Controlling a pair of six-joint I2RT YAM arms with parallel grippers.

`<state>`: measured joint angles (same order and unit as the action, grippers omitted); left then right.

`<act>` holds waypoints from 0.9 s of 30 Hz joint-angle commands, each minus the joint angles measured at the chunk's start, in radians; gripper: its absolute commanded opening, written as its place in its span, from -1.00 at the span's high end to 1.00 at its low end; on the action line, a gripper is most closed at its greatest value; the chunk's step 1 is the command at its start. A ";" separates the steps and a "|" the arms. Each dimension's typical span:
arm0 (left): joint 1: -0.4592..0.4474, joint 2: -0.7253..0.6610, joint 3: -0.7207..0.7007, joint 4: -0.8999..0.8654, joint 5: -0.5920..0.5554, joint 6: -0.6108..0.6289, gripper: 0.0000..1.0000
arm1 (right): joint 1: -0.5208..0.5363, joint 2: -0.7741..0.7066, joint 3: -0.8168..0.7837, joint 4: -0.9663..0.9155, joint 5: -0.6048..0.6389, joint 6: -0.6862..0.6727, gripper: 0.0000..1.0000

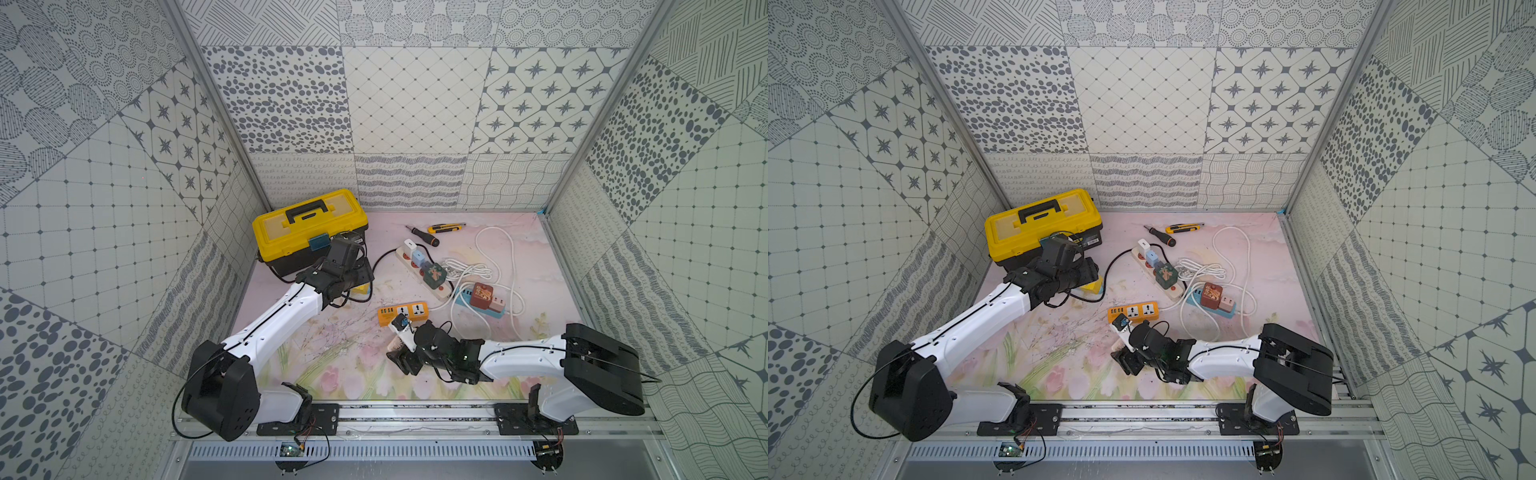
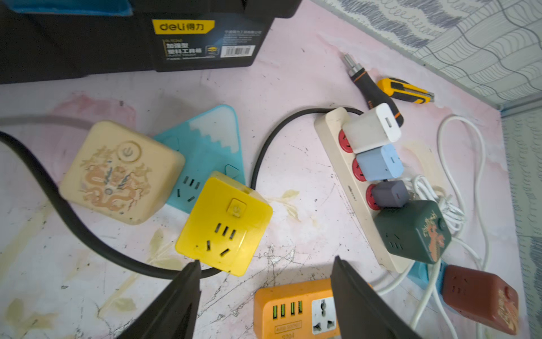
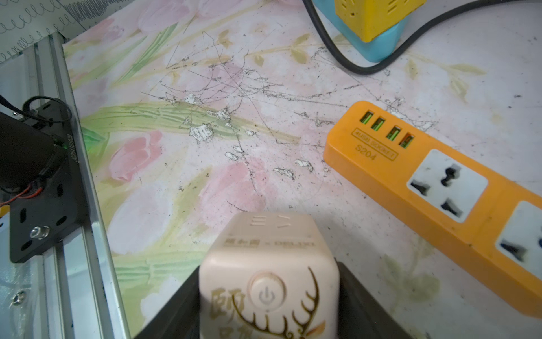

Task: Pull the plug off the socket
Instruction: Place the plug at the center of the board, then remove the plug from the socket.

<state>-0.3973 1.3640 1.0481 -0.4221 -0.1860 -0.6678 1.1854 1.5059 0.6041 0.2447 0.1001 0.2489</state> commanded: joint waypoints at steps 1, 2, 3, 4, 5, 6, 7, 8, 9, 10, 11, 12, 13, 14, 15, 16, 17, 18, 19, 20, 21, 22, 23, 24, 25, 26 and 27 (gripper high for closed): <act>0.005 0.018 0.036 -0.162 -0.182 -0.173 -0.52 | 0.012 -0.037 -0.037 0.034 0.027 -0.017 -0.54; 0.005 0.020 0.041 -0.176 -0.191 -0.206 -0.51 | 0.015 -0.052 -0.045 0.030 0.030 -0.015 -0.59; 0.005 0.022 0.043 -0.181 -0.192 -0.228 -0.49 | 0.017 -0.068 -0.055 0.026 0.033 -0.012 -0.64; 0.005 0.021 0.044 -0.175 -0.185 -0.230 -0.48 | 0.019 -0.085 -0.058 0.021 0.041 -0.007 -0.67; 0.006 0.024 0.045 -0.158 -0.169 -0.208 -0.47 | 0.019 -0.103 -0.057 0.015 0.050 0.000 -0.71; 0.004 0.030 0.044 -0.134 -0.153 -0.167 -0.47 | 0.019 -0.123 -0.058 0.005 0.058 0.006 -0.75; 0.004 0.035 0.045 -0.113 -0.140 -0.112 -0.47 | 0.019 -0.140 -0.058 -0.005 0.064 0.011 -0.77; 0.004 0.044 0.046 -0.091 -0.125 -0.042 -0.47 | 0.019 -0.160 -0.058 -0.017 0.070 0.019 -0.80; 0.003 0.053 0.049 -0.075 -0.105 0.039 -0.48 | 0.019 -0.179 -0.058 -0.030 0.077 0.028 -0.84; 0.003 0.063 0.051 -0.069 -0.092 0.117 -0.49 | 0.019 -0.199 -0.056 -0.051 0.082 0.041 -0.89; 0.004 0.070 0.052 -0.073 -0.087 0.171 -0.51 | 0.020 -0.213 -0.047 -0.073 0.087 0.055 -0.96; 0.003 0.079 0.052 -0.079 -0.086 0.230 -0.53 | 0.018 -0.230 -0.032 -0.103 0.098 0.075 -0.98; 0.003 0.088 0.053 -0.089 -0.086 0.272 -0.56 | 0.017 -0.247 -0.013 -0.138 0.110 0.100 -0.98; 0.003 0.095 0.055 -0.098 -0.086 0.303 -0.58 | 0.017 -0.260 0.002 -0.168 0.123 0.126 -0.98; 0.003 0.103 0.057 -0.106 -0.073 0.344 -0.60 | 0.017 -0.279 0.019 -0.202 0.142 0.155 -0.98; 0.003 0.110 0.055 -0.110 -0.056 0.375 -0.64 | 0.016 -0.294 0.030 -0.230 0.164 0.184 -0.98; 0.004 0.119 0.055 -0.109 -0.037 0.407 -0.68 | 0.014 -0.312 0.042 -0.259 0.192 0.218 -0.98; 0.003 0.127 0.058 -0.110 -0.029 0.431 -0.72 | 0.007 -0.333 0.050 -0.291 0.219 0.256 -0.98; 0.004 0.135 0.061 -0.111 -0.029 0.445 -0.75 | -0.005 -0.352 0.053 -0.317 0.234 0.292 -0.98; 0.006 0.142 0.063 -0.109 -0.027 0.462 -0.78 | -0.022 -0.375 0.054 -0.343 0.239 0.329 -0.99; 0.009 0.146 0.063 -0.101 -0.022 0.478 -0.79 | -0.045 -0.400 0.054 -0.367 0.233 0.359 -0.99; 0.012 0.151 0.060 -0.093 -0.017 0.491 -0.81 | -0.066 -0.420 0.056 -0.388 0.221 0.380 -0.99; 0.019 0.157 0.056 -0.086 -0.014 0.501 -0.81 | -0.089 -0.441 0.057 -0.401 0.203 0.395 -0.99; 0.027 0.163 0.052 -0.080 -0.009 0.506 -0.82 | -0.109 -0.462 0.053 -0.401 0.183 0.396 -0.99; 0.036 0.169 0.049 -0.077 0.008 0.511 -0.82 | -0.120 -0.474 0.050 -0.398 0.171 0.393 -0.99; 0.043 0.177 0.045 -0.074 0.026 0.514 -0.82 | -0.129 -0.486 0.048 -0.397 0.166 0.385 -0.99; 0.048 0.182 0.041 -0.067 0.041 0.519 -0.81 | -0.138 -0.488 0.048 -0.399 0.159 0.378 -0.99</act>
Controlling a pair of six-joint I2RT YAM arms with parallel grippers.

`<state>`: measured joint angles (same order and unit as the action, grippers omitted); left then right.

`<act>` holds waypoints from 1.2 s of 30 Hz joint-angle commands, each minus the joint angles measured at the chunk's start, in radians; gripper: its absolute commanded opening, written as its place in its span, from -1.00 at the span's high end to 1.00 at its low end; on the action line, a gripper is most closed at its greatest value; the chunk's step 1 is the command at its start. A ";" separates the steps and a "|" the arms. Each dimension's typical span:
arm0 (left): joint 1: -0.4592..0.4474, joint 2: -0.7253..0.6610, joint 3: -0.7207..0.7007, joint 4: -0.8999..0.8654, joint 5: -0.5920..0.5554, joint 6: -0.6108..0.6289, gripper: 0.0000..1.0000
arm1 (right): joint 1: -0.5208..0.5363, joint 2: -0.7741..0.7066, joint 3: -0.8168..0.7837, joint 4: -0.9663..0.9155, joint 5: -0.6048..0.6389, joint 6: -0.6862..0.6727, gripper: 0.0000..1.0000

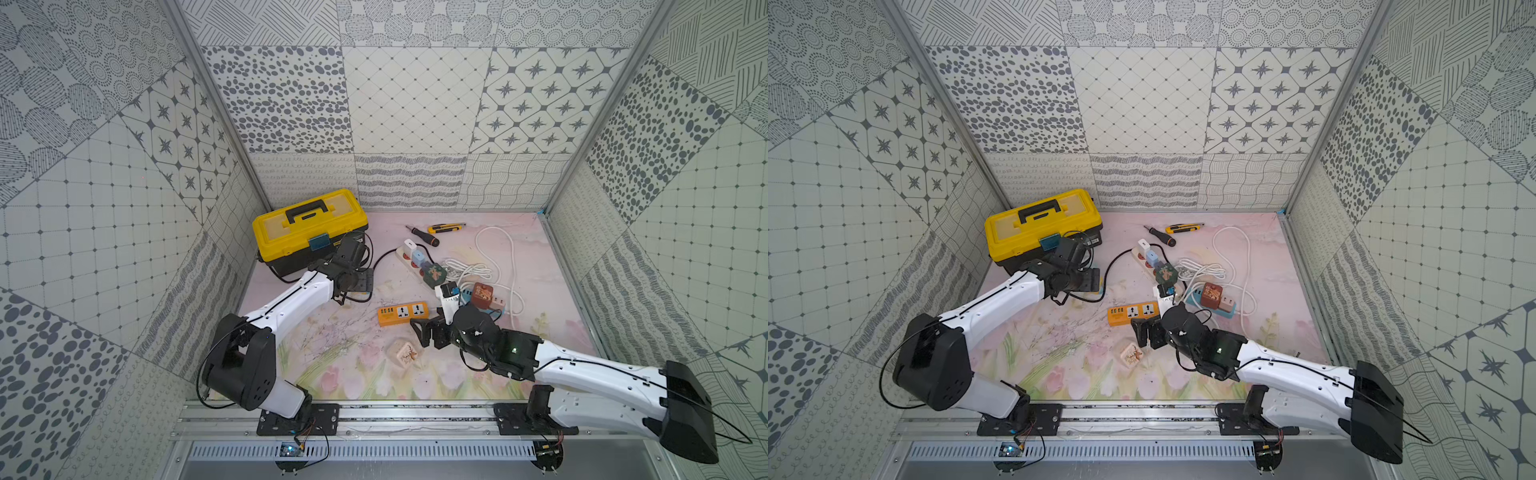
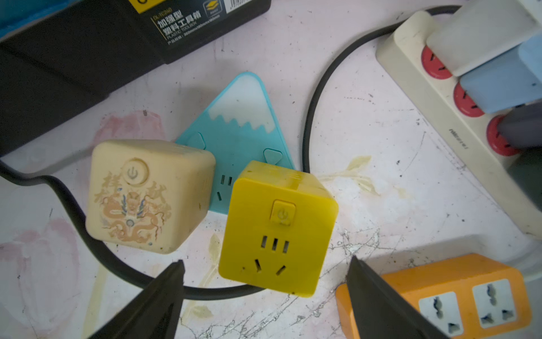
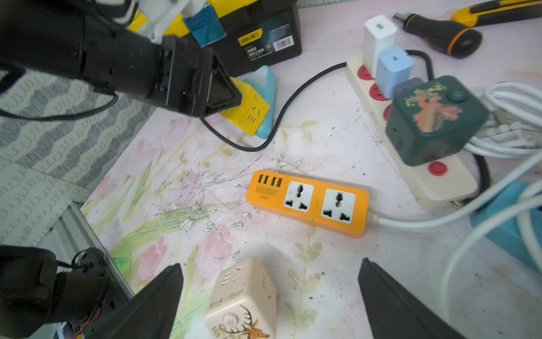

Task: Pull the plug off the socket
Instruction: Remove the plug from the socket.

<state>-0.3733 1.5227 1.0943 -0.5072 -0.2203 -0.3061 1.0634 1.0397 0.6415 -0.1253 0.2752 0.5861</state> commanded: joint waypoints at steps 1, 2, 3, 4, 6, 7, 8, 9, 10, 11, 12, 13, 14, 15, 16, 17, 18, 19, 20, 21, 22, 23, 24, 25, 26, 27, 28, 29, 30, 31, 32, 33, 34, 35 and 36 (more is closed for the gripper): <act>0.024 0.028 -0.008 0.024 0.086 0.160 -0.81 | -0.023 -0.017 0.013 -0.031 -0.028 0.034 -0.98; 0.025 0.036 -0.010 0.032 0.098 0.166 -0.81 | -0.030 -0.006 0.019 -0.036 -0.045 0.029 -0.99; 0.026 0.042 -0.012 0.039 0.110 0.174 -0.81 | -0.035 0.012 0.025 -0.039 -0.062 0.026 -0.99; 0.025 0.049 -0.011 0.045 0.118 0.179 -0.81 | -0.036 0.028 0.030 -0.036 -0.080 0.024 -0.99; 0.028 0.072 -0.004 0.053 0.140 0.189 -0.81 | -0.036 0.064 0.041 -0.024 -0.111 0.028 -0.99; 0.030 0.083 0.000 0.053 0.146 0.192 -0.81 | -0.036 0.077 0.040 -0.013 -0.125 0.032 -0.99; 0.031 0.097 0.005 0.054 0.152 0.193 -0.81 | -0.036 0.091 0.039 0.002 -0.143 0.036 -0.99; 0.035 0.108 0.010 0.053 0.160 0.194 -0.81 | -0.036 0.104 0.041 0.008 -0.154 0.041 -0.99; 0.038 0.117 0.012 0.053 0.164 0.196 -0.80 | -0.036 0.115 0.045 0.009 -0.158 0.044 -0.99; 0.040 0.127 0.014 0.055 0.165 0.196 -0.79 | -0.036 0.127 0.051 0.006 -0.164 0.047 -0.99; 0.043 0.134 0.013 0.053 0.162 0.198 -0.78 | -0.036 0.138 0.057 0.004 -0.168 0.046 -0.99; 0.046 0.139 0.015 0.055 0.164 0.201 -0.76 | -0.036 0.147 0.062 0.001 -0.173 0.046 -0.99; 0.049 0.142 0.016 0.082 0.167 0.203 -0.74 | -0.036 0.157 0.067 -0.001 -0.178 0.043 -0.99; 0.049 0.143 0.017 0.090 0.174 0.206 -0.72 | -0.036 0.169 0.072 -0.004 -0.184 0.040 -0.99; 0.048 0.144 0.015 0.099 0.182 0.210 -0.70 | -0.036 0.180 0.078 -0.006 -0.191 0.037 -0.99; 0.048 0.142 0.013 0.107 0.188 0.215 -0.66 | -0.036 0.203 0.088 -0.012 -0.203 0.031 -0.99; 0.048 0.141 0.010 0.115 0.191 0.218 -0.63 | -0.036 0.230 0.101 -0.020 -0.217 0.027 -0.98; 0.049 0.141 0.009 0.118 0.191 0.220 -0.59 | -0.035 0.256 0.113 -0.029 -0.231 0.021 -0.99; 0.048 0.139 0.007 0.119 0.191 0.223 -0.53 | -0.034 0.288 0.126 -0.032 -0.248 0.017 -0.98; 0.048 0.136 0.004 0.118 0.196 0.226 -0.49 | -0.033 0.318 0.134 -0.030 -0.271 0.016 -0.98; 0.049 0.132 -0.002 0.122 0.199 0.227 -0.45 | -0.033 0.340 0.138 -0.026 -0.284 0.014 -0.97; 0.048 0.125 -0.010 0.128 0.206 0.228 -0.41 | -0.033 0.365 0.143 -0.025 -0.293 0.017 -0.96; 0.049 0.116 -0.022 0.137 0.211 0.228 -0.35 | -0.033 0.390 0.149 -0.029 -0.297 0.020 -0.96; 0.049 0.109 -0.032 0.145 0.214 0.228 -0.30 | -0.032 0.405 0.152 -0.039 -0.298 0.020 -0.95; 0.047 0.098 -0.044 0.155 0.215 0.228 -0.23 | -0.032 0.418 0.152 -0.054 -0.296 0.020 -0.95; 0.047 0.089 -0.056 0.168 0.216 0.229 -0.16 | -0.032 0.425 0.149 -0.069 -0.292 0.020 -0.95; 0.046 0.080 -0.070 0.178 0.218 0.227 -0.09 | -0.031 0.426 0.141 -0.079 -0.286 0.021 -0.95; 0.042 0.068 -0.083 0.188 0.220 0.229 -0.04 | -0.031 0.420 0.127 -0.088 -0.278 0.025 -0.94; 0.039 0.056 -0.096 0.193 0.220 0.225 0.00 | -0.031 0.412 0.112 -0.097 -0.272 0.029 -0.94; 0.032 0.043 -0.108 0.196 0.219 0.219 0.05 | -0.031 0.402 0.097 -0.109 -0.267 0.030 -0.94; 0.028 0.030 -0.120 0.198 0.220 0.216 0.09 | -0.031 0.389 0.082 -0.121 -0.264 0.031 -0.94; 0.022 0.019 -0.128 0.195 0.219 0.212 0.11 | -0.031 0.378 0.073 -0.130 -0.262 0.032 -0.94; 0.017 0.007 -0.135 0.187 0.215 0.203 0.14 | -0.031 0.364 0.063 -0.134 -0.261 0.032 -0.94; 0.011 -0.005 -0.140 0.179 0.216 0.196 0.15 | -0.030 0.353 0.061 -0.134 -0.263 0.030 -0.94; 0.007 -0.016 -0.145 0.173 0.215 0.194 0.16 | -0.031 0.346 0.066 -0.135 -0.265 0.028 -0.94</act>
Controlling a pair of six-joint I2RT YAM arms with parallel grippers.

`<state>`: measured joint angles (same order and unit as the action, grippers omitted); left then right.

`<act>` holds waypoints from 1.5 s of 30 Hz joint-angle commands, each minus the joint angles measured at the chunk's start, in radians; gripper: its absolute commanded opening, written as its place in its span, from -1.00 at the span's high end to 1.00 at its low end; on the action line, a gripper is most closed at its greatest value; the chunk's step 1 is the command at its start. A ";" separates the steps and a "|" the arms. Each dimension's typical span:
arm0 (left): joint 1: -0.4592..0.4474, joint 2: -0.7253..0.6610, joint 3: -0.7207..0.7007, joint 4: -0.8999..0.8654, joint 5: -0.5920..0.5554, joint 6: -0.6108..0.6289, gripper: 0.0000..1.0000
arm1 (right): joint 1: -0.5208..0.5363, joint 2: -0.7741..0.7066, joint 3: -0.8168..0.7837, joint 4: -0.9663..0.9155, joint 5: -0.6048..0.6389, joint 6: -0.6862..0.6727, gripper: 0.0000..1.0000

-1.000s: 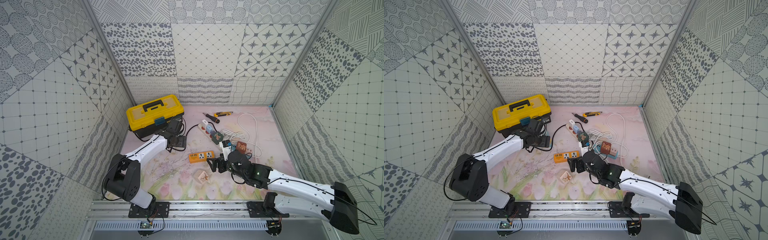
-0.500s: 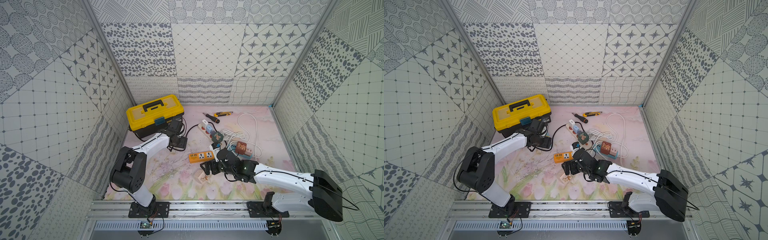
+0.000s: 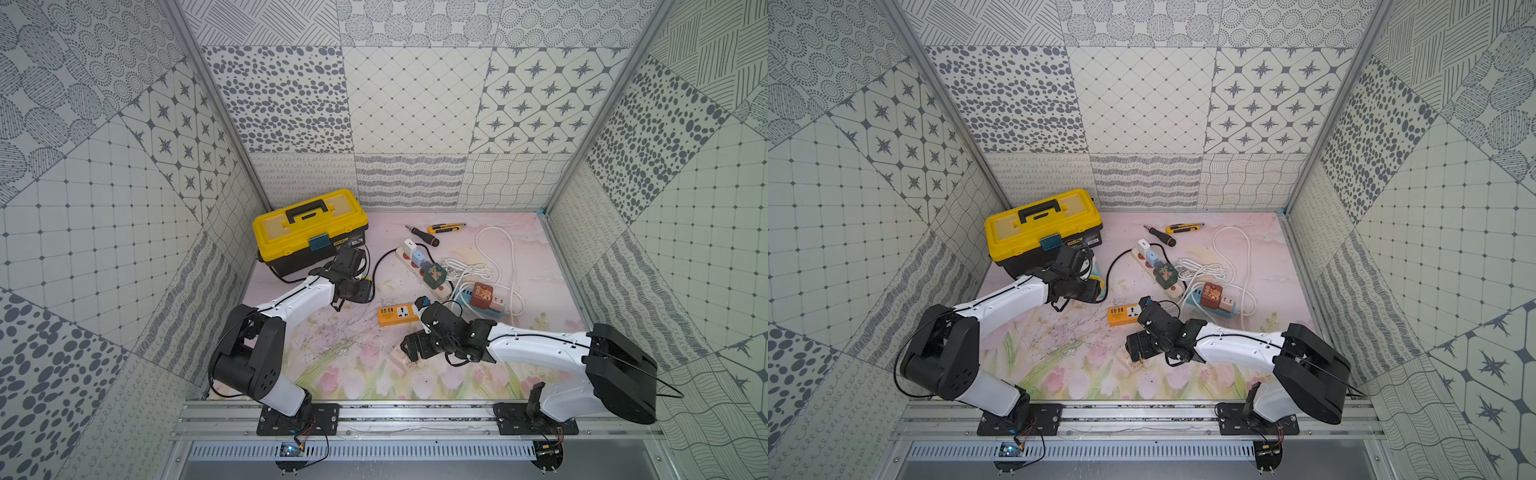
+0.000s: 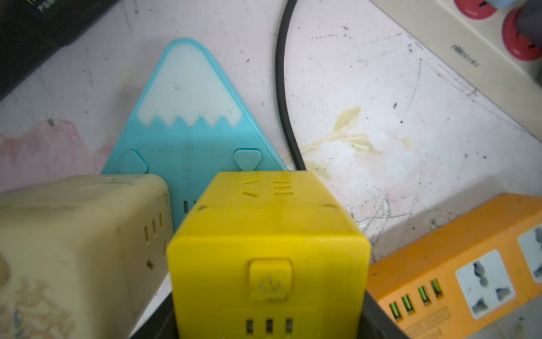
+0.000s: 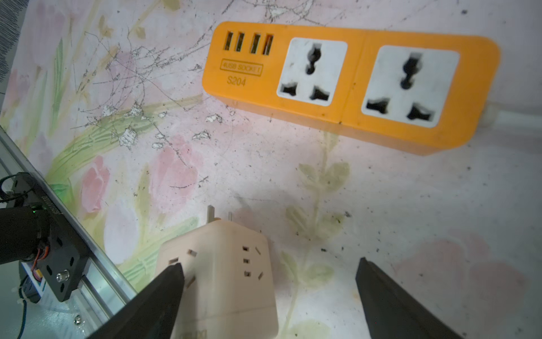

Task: Pull the plug off the socket
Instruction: Remove the plug from the socket.

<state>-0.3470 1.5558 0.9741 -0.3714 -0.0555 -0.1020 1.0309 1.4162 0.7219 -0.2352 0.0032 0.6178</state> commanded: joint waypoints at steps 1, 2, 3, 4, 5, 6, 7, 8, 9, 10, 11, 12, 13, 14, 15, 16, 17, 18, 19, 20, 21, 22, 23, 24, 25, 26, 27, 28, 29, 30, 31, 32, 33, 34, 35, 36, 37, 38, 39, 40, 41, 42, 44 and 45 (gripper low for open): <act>-0.028 -0.062 -0.033 0.032 0.042 -0.015 0.18 | 0.001 -0.036 0.000 -0.031 0.003 -0.009 -0.94; -0.035 -0.075 -0.039 0.030 0.038 -0.025 0.22 | 0.001 -0.038 0.022 -0.039 0.000 -0.016 -0.94; -0.038 -0.086 -0.044 0.027 0.046 -0.040 0.24 | 0.001 -0.040 0.043 -0.033 -0.002 -0.020 -0.94; -0.038 -0.094 -0.047 0.020 0.061 -0.054 0.25 | 0.000 -0.041 0.060 -0.018 -0.003 -0.018 -0.94; -0.038 -0.101 -0.051 0.010 0.066 -0.069 0.27 | -0.004 -0.039 0.079 0.012 -0.005 -0.015 -0.96; -0.038 -0.107 -0.052 -0.002 0.063 -0.082 0.30 | -0.018 -0.030 0.093 0.059 -0.012 -0.003 -0.97; -0.038 -0.111 -0.052 -0.010 0.058 -0.087 0.34 | -0.034 -0.016 0.105 0.099 -0.018 0.014 -0.97; -0.039 -0.111 -0.050 -0.015 0.058 -0.092 0.38 | -0.059 0.010 0.120 0.146 -0.032 0.041 -0.97; -0.035 -0.108 -0.047 -0.016 0.068 -0.098 0.45 | -0.084 0.042 0.135 0.202 -0.055 0.063 -0.95; -0.027 -0.105 -0.044 -0.015 0.090 -0.108 0.52 | -0.106 0.077 0.145 0.260 -0.079 0.069 -0.92; -0.016 -0.101 -0.035 -0.018 0.132 -0.117 0.59 | -0.124 0.121 0.158 0.324 -0.115 0.050 -0.87; -0.002 -0.096 -0.019 -0.032 0.165 -0.127 0.63 | -0.138 0.168 0.186 0.368 -0.160 -0.003 -0.83; 0.009 -0.091 -0.005 -0.047 0.185 -0.131 0.67 | -0.145 0.210 0.219 0.374 -0.189 -0.070 -0.81; 0.020 -0.089 0.012 -0.068 0.201 -0.130 0.73 | -0.146 0.252 0.248 0.378 -0.209 -0.163 -0.80; 0.032 -0.088 0.030 -0.098 0.212 -0.125 0.78 | -0.146 0.286 0.270 0.391 -0.234 -0.260 -0.80; 0.040 -0.086 0.043 -0.120 0.218 -0.116 0.79 | -0.146 0.313 0.281 0.400 -0.246 -0.331 -0.81; 0.048 -0.084 0.059 -0.144 0.228 -0.104 0.81 | -0.146 0.337 0.296 0.402 -0.221 -0.401 -0.80; 0.058 -0.082 0.077 -0.169 0.238 -0.095 0.83 | -0.147 0.353 0.302 0.417 -0.188 -0.459 -0.78; 0.067 -0.080 0.086 -0.188 0.254 -0.086 0.87 | -0.148 0.366 0.299 0.444 -0.165 -0.505 -0.77; 0.079 -0.080 0.094 -0.201 0.282 -0.079 0.90 | -0.153 0.376 0.295 0.483 -0.151 -0.552 -0.74; 0.094 -0.080 0.095 -0.206 0.316 -0.075 0.92 | -0.161 0.385 0.285 0.534 -0.157 -0.598 -0.69; 0.106 -0.082 0.093 -0.209 0.343 -0.072 0.94 | -0.168 0.392 0.268 0.594 -0.179 -0.634 -0.64; 0.117 -0.082 0.093 -0.208 0.375 -0.069 0.96 | -0.174 0.403 0.236 0.686 -0.199 -0.662 -0.57; 0.129 -0.079 0.096 -0.213 0.400 -0.065 0.98 | -0.178 0.418 0.220 0.750 -0.208 -0.688 -0.49; 0.135 -0.075 0.104 -0.225 0.415 -0.056 0.99 | -0.183 0.437 0.227 0.762 -0.212 -0.707 -0.44; 0.139 -0.069 0.117 -0.247 0.421 -0.043 1.00 | -0.187 0.465 0.251 0.751 -0.217 -0.725 -0.40; 0.142 -0.061 0.134 -0.271 0.421 -0.026 1.00 | -0.189 0.495 0.273 0.750 -0.231 -0.748 -0.37; 0.143 -0.056 0.144 -0.289 0.422 -0.013 1.00 | -0.190 0.519 0.275 0.778 -0.243 -0.773 -0.34; 0.146 -0.051 0.154 -0.302 0.427 -0.004 1.00 | -0.190 0.542 0.263 0.846 -0.270 -0.787 -0.32; 0.149 -0.049 0.158 -0.306 0.432 0.001 1.00 | -0.190 0.556 0.251 0.898 -0.302 -0.800 -0.31; 0.153 -0.047 0.157 -0.303 0.439 0.002 1.00 | -0.189 0.574 0.249 0.941 -0.320 -0.797 -0.30; 0.156 -0.046 0.155 -0.299 0.451 0.002 1.00 | -0.193 0.590 0.266 0.943 -0.343 -0.781 -0.28; 0.159 -0.042 0.155 -0.299 0.460 0.003 1.00 | -0.195 0.606 0.287 0.932 -0.347 -0.771 -0.26; 0.160 -0.035 0.160 -0.305 0.470 0.007 1.00 | -0.194 0.625 0.310 0.917 -0.342 -0.759 -0.26; 0.158 -0.027 0.167 -0.314 0.479 0.010 1.00 | -0.193 0.645 0.332 0.907 -0.328 -0.747 -0.25; 0.160 -0.021 0.172 -0.324 0.485 0.014 1.00 | -0.190 0.653 0.340 0.912 -0.316 -0.740 -0.26; 0.161 -0.015 0.177 -0.329 0.494 0.016 1.00 | -0.187 0.660 0.339 0.924 -0.311 -0.740 -0.26; 0.161 -0.011 0.182 -0.335 0.502 0.020 1.00 | -0.179 0.664 0.331 0.943 -0.295 -0.745 -0.26; 0.162 -0.009 0.187 -0.341 0.506 0.024 1.00 | -0.171 0.663 0.322 0.958 -0.278 -0.746 -0.27; 0.164 -0.008 0.192 -0.349 0.509 0.034 1.00 | -0.165 0.654 0.309 0.968 -0.287 -0.731 -0.33; 0.164 -0.007 0.197 -0.358 0.508 0.049 1.00 | -0.166 0.639 0.295 0.973 -0.317 -0.692 -0.41; 0.164 -0.007 0.200 -0.365 0.508 0.067 1.00 | -0.171 0.624 0.283 0.973 -0.336 -0.640 -0.46; 0.165 -0.012 0.203 -0.378 0.522 0.128 1.00 | -0.195 0.581 0.279 0.897 -0.386 -0.497 -0.53; 0.165 -0.015 0.201 -0.381 0.538 0.176 1.00 | -0.214 0.568 0.296 0.828 -0.423 -0.405 -0.55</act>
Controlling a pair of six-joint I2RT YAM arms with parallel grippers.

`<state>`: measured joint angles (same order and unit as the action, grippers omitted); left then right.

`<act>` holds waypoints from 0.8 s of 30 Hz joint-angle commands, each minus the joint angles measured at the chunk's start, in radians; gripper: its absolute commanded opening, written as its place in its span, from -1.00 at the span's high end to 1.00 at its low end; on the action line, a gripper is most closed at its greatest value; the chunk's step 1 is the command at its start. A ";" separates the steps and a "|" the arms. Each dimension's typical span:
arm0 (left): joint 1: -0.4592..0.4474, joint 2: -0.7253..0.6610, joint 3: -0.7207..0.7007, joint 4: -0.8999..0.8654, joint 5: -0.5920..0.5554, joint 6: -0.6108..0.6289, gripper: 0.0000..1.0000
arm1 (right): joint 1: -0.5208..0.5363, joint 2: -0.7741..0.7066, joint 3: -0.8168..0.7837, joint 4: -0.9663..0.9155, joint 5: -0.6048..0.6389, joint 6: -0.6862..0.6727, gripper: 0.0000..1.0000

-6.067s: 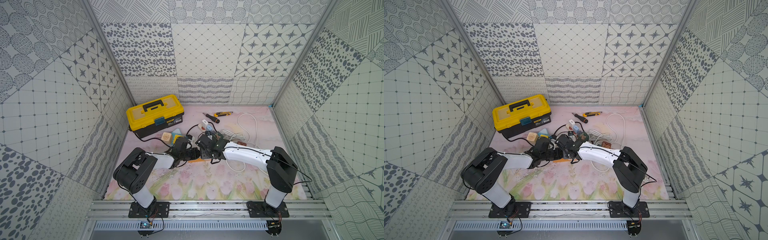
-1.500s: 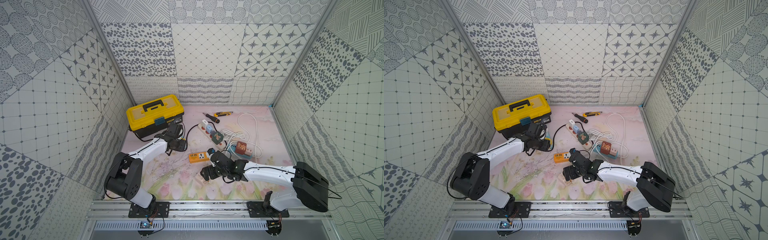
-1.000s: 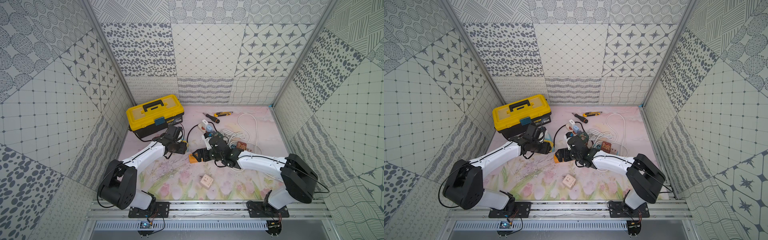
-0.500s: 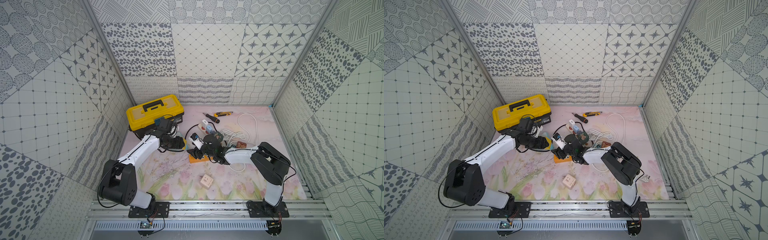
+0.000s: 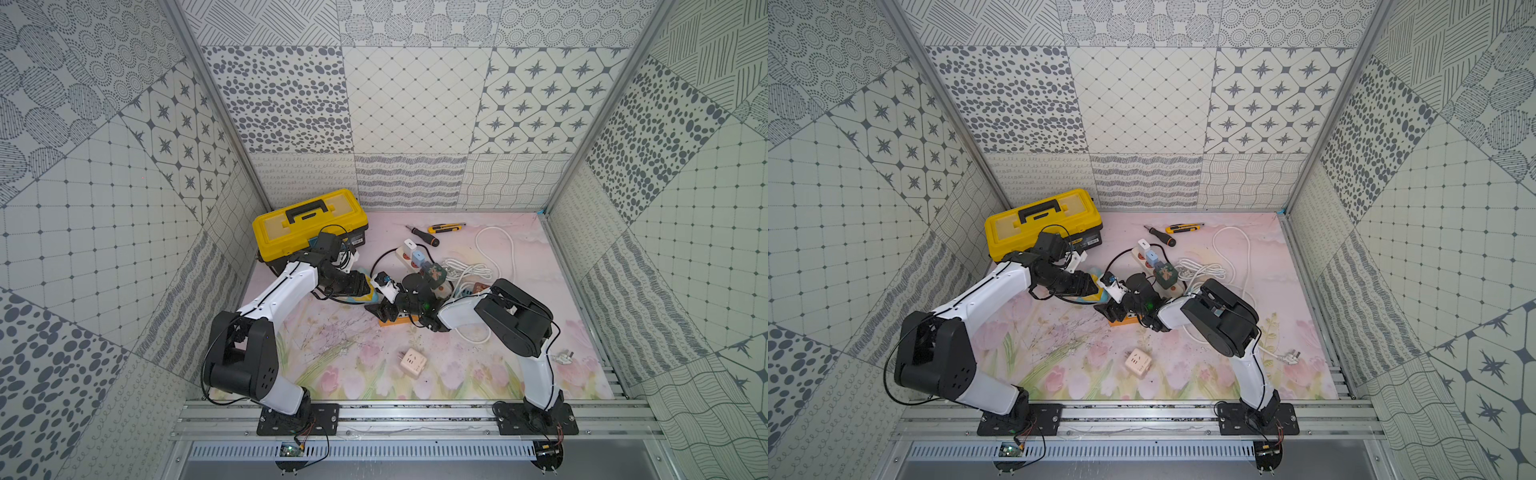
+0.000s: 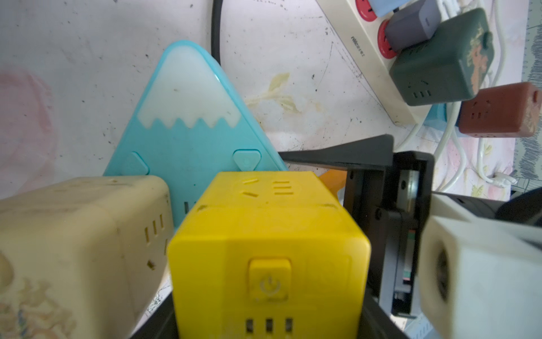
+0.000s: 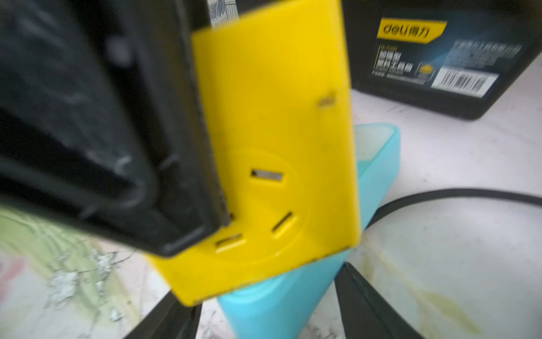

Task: Pull the plug off the socket
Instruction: Remove the plug from the socket.

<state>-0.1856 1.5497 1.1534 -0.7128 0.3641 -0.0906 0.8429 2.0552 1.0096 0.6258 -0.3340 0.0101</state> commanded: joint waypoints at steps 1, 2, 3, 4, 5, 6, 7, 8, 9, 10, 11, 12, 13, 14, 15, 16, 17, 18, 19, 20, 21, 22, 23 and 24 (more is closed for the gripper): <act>0.005 -0.020 0.007 -0.034 0.134 0.226 1.00 | -0.057 -0.077 0.040 -0.111 -0.153 0.306 -0.55; 0.004 -0.035 -0.016 -0.019 0.126 0.285 1.00 | -0.087 -0.077 0.061 -0.150 -0.227 0.425 -0.53; 0.005 -0.051 -0.035 -0.005 0.106 0.333 1.00 | -0.112 -0.079 0.058 -0.140 -0.252 0.550 -0.51; 0.004 -0.067 -0.056 0.005 0.090 0.385 1.00 | -0.135 -0.084 0.040 -0.104 -0.265 0.693 -0.46; 0.004 -0.082 -0.073 0.016 0.086 0.430 1.00 | -0.152 -0.088 0.020 -0.055 -0.287 0.816 -0.43; 0.004 -0.092 -0.088 0.028 0.082 0.463 1.00 | -0.159 -0.091 0.011 -0.038 -0.298 0.886 -0.42; 0.004 -0.101 -0.103 0.038 0.078 0.507 1.00 | -0.161 -0.098 0.021 -0.069 -0.300 0.922 -0.42; 0.003 -0.106 -0.114 0.046 0.074 0.546 1.00 | -0.159 -0.102 0.051 -0.136 -0.307 0.918 -0.43; 0.004 -0.109 -0.121 0.054 0.068 0.567 1.00 | -0.155 -0.104 0.081 -0.195 -0.306 0.904 -0.45; 0.004 -0.116 -0.130 0.059 0.065 0.600 1.00 | -0.153 -0.106 0.109 -0.241 -0.301 0.894 -0.47; 0.003 -0.118 -0.138 0.065 0.060 0.626 1.00 | -0.153 -0.109 0.119 -0.236 -0.301 0.898 -0.49; 0.005 -0.119 -0.142 0.070 0.052 0.644 1.00 | -0.154 -0.113 0.124 -0.220 -0.303 0.909 -0.49; 0.003 -0.117 -0.144 0.071 0.041 0.664 1.00 | -0.156 -0.116 0.138 -0.222 -0.305 0.911 -0.49; 0.003 -0.113 -0.144 0.062 0.036 0.685 1.00 | -0.156 -0.118 0.158 -0.251 -0.297 0.901 -0.52; 0.004 -0.113 -0.143 0.054 0.043 0.703 1.00 | -0.157 -0.117 0.182 -0.287 -0.281 0.887 -0.57; 0.004 -0.117 -0.148 0.055 0.054 0.720 1.00 | -0.155 -0.114 0.209 -0.330 -0.257 0.870 -0.63; 0.005 -0.129 -0.159 0.068 0.063 0.732 1.00 | -0.154 -0.104 0.232 -0.373 -0.228 0.862 -0.65; 0.004 -0.142 -0.172 0.082 0.069 0.738 1.00 | -0.155 -0.093 0.252 -0.398 -0.210 0.857 -0.65; 0.004 -0.152 -0.183 0.098 0.071 0.742 1.00 | -0.156 -0.078 0.274 -0.426 -0.196 0.855 -0.64; 0.003 -0.157 -0.188 0.108 0.076 0.745 1.00 | -0.156 -0.062 0.292 -0.449 -0.180 0.860 -0.60; 0.003 -0.160 -0.190 0.107 0.082 0.747 1.00 | -0.155 -0.049 0.303 -0.450 -0.177 0.869 -0.56; 0.004 -0.160 -0.194 0.108 0.086 0.751 1.00 | -0.156 -0.032 0.314 -0.445 -0.180 0.883 -0.50; 0.004 -0.163 -0.198 0.116 0.083 0.751 1.00 | -0.154 -0.019 0.322 -0.446 -0.178 0.899 -0.45; 0.003 -0.164 -0.201 0.121 0.078 0.752 1.00 | -0.153 -0.008 0.328 -0.448 -0.174 0.913 -0.42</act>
<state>-0.1818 1.4086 0.9634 -0.6365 0.3653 0.5217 0.6914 1.9942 1.3170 0.2195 -0.5480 0.8841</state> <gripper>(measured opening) 0.644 0.721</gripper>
